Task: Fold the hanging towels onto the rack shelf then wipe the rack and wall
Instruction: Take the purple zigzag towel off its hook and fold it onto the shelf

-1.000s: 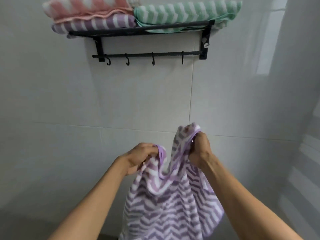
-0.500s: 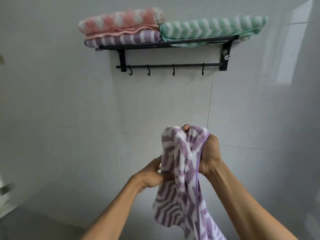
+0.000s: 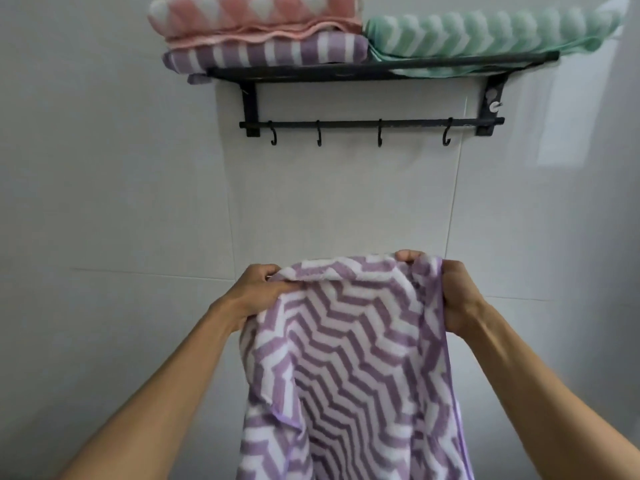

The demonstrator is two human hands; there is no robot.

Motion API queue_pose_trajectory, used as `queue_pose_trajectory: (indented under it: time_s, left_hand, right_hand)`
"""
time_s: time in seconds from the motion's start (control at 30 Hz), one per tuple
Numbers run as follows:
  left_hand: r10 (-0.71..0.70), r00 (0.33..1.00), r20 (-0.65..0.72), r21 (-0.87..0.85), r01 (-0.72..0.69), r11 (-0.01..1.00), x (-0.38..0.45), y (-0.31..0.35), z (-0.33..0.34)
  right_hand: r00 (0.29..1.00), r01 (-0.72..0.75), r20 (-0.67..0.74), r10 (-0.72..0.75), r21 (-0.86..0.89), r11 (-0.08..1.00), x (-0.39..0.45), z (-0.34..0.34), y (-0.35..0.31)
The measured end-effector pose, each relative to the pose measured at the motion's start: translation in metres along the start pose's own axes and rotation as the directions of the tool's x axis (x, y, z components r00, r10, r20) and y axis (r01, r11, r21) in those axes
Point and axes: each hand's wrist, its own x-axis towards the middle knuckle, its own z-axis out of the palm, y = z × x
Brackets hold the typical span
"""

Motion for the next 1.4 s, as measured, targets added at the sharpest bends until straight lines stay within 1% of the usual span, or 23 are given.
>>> queue_pose_trajectory:
  time_s: [0.13, 0.2, 0.27, 0.37, 0.4, 0.43, 0.5, 0.53, 0.63, 0.67, 0.7, 0.77, 0.8, 0.83, 0.87, 0.93, 1.07, 1.13, 1.2, 1.27, 1.33, 1.37, 1.4]
  left_hand:
    - [0.108, 0.993, 0.037, -0.052, -0.106, 0.993, 0.025, 0.02, -0.021]
    - [0.158, 0.986, 0.058, -0.062, -0.154, 0.986, 0.035, 0.035, -0.019]
    - [0.211, 0.973, 0.091, -0.012, -0.211, 0.977, 0.044, 0.048, -0.016]
    - [0.281, 0.945, 0.168, 0.072, -0.296, 0.952, 0.056, 0.062, -0.008]
    - [0.292, 0.936, 0.196, 0.097, -0.315, 0.944, 0.059, 0.066, -0.005]
    - [0.291, 0.932, 0.215, 0.109, -0.319, 0.941, 0.061, 0.068, -0.002]
    - [0.279, 0.927, 0.249, 0.11, -0.314, 0.943, 0.064, 0.07, 0.001]
    - [0.271, 0.928, 0.254, 0.096, -0.303, 0.948, 0.066, 0.07, 0.002]
    - [0.19, 0.951, 0.243, 0.025, -0.202, 0.979, 0.071, 0.065, 0.004]
    - [0.129, 0.955, 0.267, 0.07, -0.153, 0.986, 0.071, 0.061, 0.003]
    - [0.048, 0.947, 0.317, 0.186, -0.111, 0.976, 0.068, 0.056, 0.001]
    - [-0.127, 0.898, 0.421, 0.392, -0.054, 0.918, 0.061, 0.044, 0.008]
    - [-0.141, 0.884, 0.445, 0.377, -0.042, 0.925, 0.06, 0.038, 0.015]
    - [-0.098, 0.887, 0.452, 0.27, -0.031, 0.962, 0.059, 0.032, 0.022]
    - [-0.035, 0.901, 0.432, 0.099, -0.009, 0.995, 0.06, 0.03, 0.031]
    - [0.061, 0.936, 0.347, -0.223, 0.019, 0.975, 0.063, 0.034, 0.049]
    - [0.135, 0.97, 0.202, -0.459, -0.028, 0.888, 0.062, 0.067, 0.086]
    - [0.135, 0.982, 0.13, -0.514, -0.049, 0.856, 0.061, 0.085, 0.102]
    - [0.099, 0.995, 0.028, -0.528, -0.07, 0.846, 0.061, 0.1, 0.118]
    - [0.054, 0.995, -0.083, -0.491, -0.088, 0.867, 0.062, 0.11, 0.13]
    - [0.031, 0.989, -0.147, -0.454, -0.096, 0.886, 0.062, 0.118, 0.147]
    - [0.025, 0.986, -0.165, -0.463, -0.1, 0.881, 0.061, 0.12, 0.156]
    - [0.019, 0.985, -0.172, -0.483, -0.101, 0.87, 0.059, 0.122, 0.164]
  right_hand:
    - [0.991, -0.072, -0.119, 0.061, -0.092, 0.993, 0.022, 0.009, 0.019]
    - [0.987, -0.101, -0.143, 0.069, -0.226, 0.969, 0.032, 0.016, 0.024]
    - [0.994, -0.09, -0.086, 0.068, -0.285, 0.954, 0.037, 0.03, 0.027]
    - [0.983, -0.104, 0.138, 0.122, -0.129, 0.986, 0.04, 0.047, 0.024]
    - [0.977, -0.094, 0.173, 0.126, -0.186, 0.978, 0.042, 0.052, 0.024]
    - [0.977, -0.062, 0.176, 0.122, -0.314, 0.947, 0.044, 0.057, 0.024]
    - [0.989, 0.021, 0.132, 0.064, -0.56, 0.829, 0.046, 0.068, 0.025]
    - [0.995, 0.05, 0.1, 0.013, -0.602, 0.797, 0.048, 0.07, 0.025]
    - [0.984, 0.153, 0.008, -0.177, -0.537, 0.83, 0.05, 0.065, 0.016]
    - [0.974, 0.181, -0.031, -0.225, -0.496, 0.849, 0.051, 0.059, 0.011]
    - [0.965, 0.203, -0.057, -0.255, -0.45, 0.87, 0.052, 0.054, 0.005]
    - [0.957, 0.226, -0.079, -0.278, -0.392, 0.892, 0.052, 0.038, -0.006]
    - [0.954, 0.236, -0.085, -0.288, -0.383, 0.893, 0.051, 0.028, -0.012]
    - [0.951, 0.24, -0.098, -0.295, -0.37, 0.897, 0.05, 0.019, -0.018]
    - [0.947, 0.24, -0.118, -0.298, -0.352, 0.904, 0.048, 0.008, -0.024]
    - [0.948, 0.226, -0.143, -0.284, -0.325, 0.918, 0.046, -0.01, -0.033]
    - [0.961, 0.147, -0.142, -0.237, -0.466, 0.873, 0.046, -0.043, -0.034]
    - [0.966, 0.115, -0.129, -0.223, -0.558, 0.822, 0.045, -0.057, -0.035]
    - [0.969, 0.064, -0.132, -0.211, -0.686, 0.725, 0.044, -0.067, -0.032]
    - [0.941, 0.06, -0.158, -0.3, -0.794, 0.606, 0.043, -0.067, -0.024]
    - [0.876, 0.163, -0.169, -0.452, -0.778, 0.607, 0.035, -0.066, -0.016]
    - [0.873, 0.212, -0.155, -0.462, -0.733, 0.647, 0.03, -0.066, -0.012]
    - [0.899, 0.236, -0.11, -0.425, -0.695, 0.679, 0.025, -0.065, -0.009]
